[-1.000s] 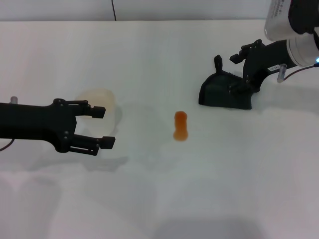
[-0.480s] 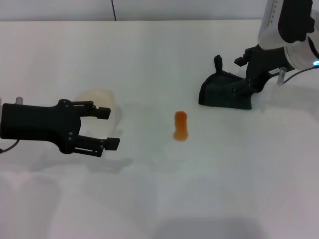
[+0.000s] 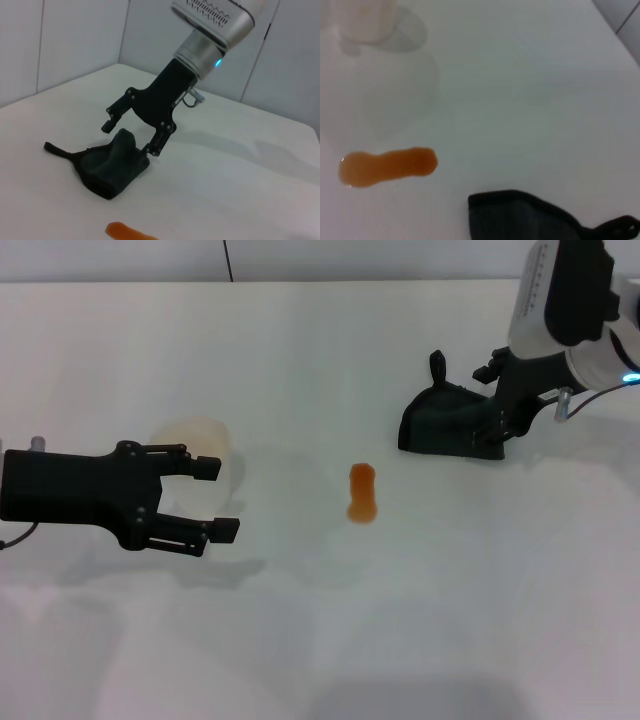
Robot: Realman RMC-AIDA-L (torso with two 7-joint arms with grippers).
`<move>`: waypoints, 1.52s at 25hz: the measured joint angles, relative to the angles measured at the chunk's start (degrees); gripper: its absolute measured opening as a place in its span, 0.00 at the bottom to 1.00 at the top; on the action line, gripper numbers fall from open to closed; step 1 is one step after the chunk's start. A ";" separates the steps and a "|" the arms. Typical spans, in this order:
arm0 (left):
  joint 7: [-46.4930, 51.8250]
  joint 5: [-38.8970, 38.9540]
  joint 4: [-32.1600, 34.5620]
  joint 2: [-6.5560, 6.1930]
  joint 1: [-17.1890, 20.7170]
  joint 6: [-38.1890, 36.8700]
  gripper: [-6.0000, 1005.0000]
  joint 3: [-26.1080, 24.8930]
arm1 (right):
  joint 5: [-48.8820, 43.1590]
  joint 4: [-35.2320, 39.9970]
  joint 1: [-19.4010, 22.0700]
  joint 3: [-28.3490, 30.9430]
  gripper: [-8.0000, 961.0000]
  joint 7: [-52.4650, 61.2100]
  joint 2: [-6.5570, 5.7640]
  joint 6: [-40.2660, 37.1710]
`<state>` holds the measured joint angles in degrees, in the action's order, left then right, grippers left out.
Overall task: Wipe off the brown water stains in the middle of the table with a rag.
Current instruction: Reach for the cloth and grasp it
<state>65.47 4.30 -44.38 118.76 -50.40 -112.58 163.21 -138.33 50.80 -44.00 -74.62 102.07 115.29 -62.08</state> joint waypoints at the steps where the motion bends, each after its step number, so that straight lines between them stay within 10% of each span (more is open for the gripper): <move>1: 0.00 0.00 0.00 0.02 0.02 0.00 0.89 0.00 | -0.14 -0.34 -0.06 -0.36 0.88 0.02 0.00 0.39; 30: -0.08 0.97 0.88 0.07 0.65 0.18 0.89 -0.09 | -1.61 -1.94 -0.42 -3.41 0.86 2.12 0.01 4.71; 38: -0.09 1.14 0.88 0.05 0.65 0.18 0.89 -0.08 | -2.04 -2.27 -0.70 -3.50 0.63 2.33 0.01 4.72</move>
<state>65.39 5.44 -43.50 118.81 -49.74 -112.41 163.13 -140.37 48.53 -44.70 -78.12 104.40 115.31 -57.36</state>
